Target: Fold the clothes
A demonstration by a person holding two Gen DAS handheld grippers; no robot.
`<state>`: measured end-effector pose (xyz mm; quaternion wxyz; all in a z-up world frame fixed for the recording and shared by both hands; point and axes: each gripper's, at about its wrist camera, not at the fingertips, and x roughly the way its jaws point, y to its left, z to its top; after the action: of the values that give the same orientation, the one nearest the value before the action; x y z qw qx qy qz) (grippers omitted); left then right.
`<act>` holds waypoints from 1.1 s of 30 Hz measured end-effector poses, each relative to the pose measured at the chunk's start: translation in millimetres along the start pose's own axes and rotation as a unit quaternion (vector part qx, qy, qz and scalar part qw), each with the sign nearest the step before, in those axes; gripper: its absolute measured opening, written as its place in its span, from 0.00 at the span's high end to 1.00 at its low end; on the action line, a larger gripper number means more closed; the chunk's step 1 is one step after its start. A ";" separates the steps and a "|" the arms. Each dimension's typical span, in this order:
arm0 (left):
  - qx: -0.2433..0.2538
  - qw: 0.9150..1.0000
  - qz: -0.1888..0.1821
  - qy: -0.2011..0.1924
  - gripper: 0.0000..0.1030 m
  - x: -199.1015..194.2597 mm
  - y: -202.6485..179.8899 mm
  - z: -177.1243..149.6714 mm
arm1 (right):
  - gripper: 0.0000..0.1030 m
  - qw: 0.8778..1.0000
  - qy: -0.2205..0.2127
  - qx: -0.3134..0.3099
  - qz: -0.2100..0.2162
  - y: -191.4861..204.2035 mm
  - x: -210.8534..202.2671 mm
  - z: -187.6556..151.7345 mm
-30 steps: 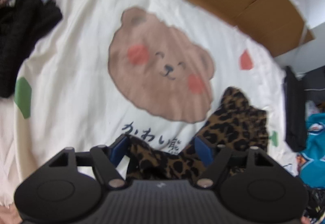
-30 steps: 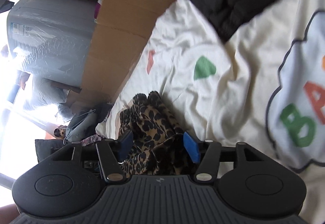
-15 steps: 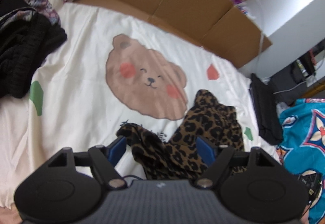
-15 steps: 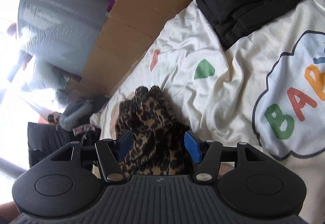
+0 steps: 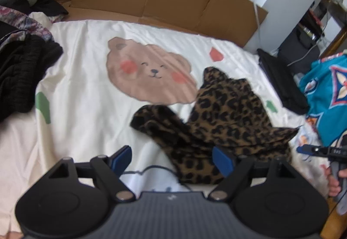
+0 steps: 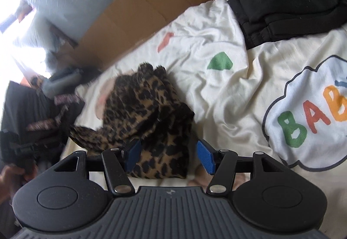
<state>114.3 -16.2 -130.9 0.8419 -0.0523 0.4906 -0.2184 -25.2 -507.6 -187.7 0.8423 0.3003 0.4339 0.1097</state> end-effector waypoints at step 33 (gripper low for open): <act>0.055 0.998 0.002 -0.015 0.24 82.6 3.5 52.0 | 0.38 0.991 0.036 -0.124 -0.047 17.9 67.4 56.1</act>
<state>194.5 -54.3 -171.6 0.8511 -0.0086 0.4654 -0.2427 61.3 -486.4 -196.9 0.8612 0.1686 0.4606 0.1335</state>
